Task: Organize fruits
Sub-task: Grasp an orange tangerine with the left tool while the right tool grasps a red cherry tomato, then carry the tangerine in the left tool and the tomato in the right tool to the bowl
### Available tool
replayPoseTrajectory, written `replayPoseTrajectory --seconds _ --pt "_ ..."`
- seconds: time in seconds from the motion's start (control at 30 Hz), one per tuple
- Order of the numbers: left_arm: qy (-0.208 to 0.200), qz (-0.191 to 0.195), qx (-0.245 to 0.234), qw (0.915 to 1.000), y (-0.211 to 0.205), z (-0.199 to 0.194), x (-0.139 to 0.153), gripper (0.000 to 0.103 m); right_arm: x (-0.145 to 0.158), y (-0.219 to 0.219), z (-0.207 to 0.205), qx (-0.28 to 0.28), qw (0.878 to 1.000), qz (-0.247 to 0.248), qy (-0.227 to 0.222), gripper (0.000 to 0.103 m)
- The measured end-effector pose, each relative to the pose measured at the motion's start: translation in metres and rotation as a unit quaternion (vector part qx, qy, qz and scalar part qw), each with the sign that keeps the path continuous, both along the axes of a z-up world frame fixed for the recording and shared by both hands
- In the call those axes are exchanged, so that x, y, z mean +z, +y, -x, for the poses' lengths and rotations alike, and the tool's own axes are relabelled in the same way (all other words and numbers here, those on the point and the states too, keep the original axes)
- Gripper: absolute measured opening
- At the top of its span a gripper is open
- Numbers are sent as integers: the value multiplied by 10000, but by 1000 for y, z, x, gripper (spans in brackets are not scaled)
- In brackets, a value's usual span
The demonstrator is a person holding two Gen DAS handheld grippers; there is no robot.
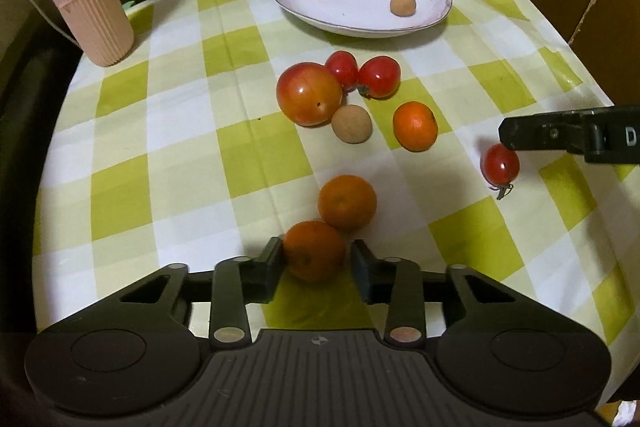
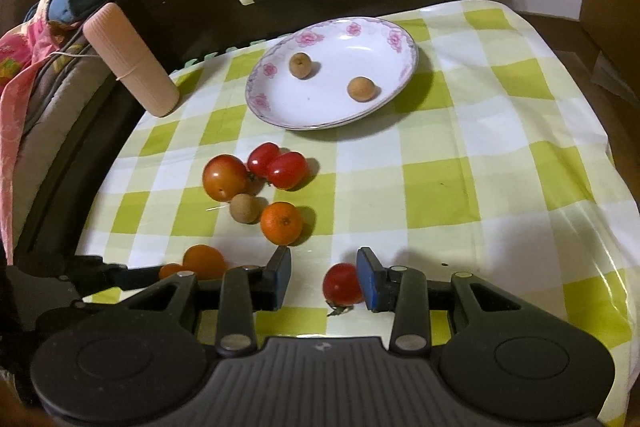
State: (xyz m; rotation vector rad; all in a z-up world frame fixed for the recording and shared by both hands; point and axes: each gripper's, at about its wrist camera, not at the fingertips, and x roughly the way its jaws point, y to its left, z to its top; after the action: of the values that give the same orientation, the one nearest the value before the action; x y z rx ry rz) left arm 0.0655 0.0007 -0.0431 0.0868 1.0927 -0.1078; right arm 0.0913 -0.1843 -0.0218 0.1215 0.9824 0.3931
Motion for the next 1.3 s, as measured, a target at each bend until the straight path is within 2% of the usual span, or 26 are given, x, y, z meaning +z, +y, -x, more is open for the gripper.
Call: replayPoseTrajectory --seconds 0.2,0.6,0.77,0.87,0.97,1.3 --pt "-38 119 10 9999 2 1 5 40 -5 -7 -5 -190 9998 -1 113 35" --pt "74 182 14 9998 4 1 -1 42 -31 9 -7 82 9989 314 347 35" --pt "54 84 -21 9999 2 2 -4 45 -31 12 -7 181 9987 414 255 35" --pt "48 94 1 9999 3 1 -4 45 -30 20 -3 343 9969 693 130 34" --pt "54 78 -33 9999 1 3 -2 41 -31 23 -1 461 9951 874 55 28" --pt "-24 163 -161 9997 -4 8 7 40 -25 18 8 484 9952 855 -8 25"
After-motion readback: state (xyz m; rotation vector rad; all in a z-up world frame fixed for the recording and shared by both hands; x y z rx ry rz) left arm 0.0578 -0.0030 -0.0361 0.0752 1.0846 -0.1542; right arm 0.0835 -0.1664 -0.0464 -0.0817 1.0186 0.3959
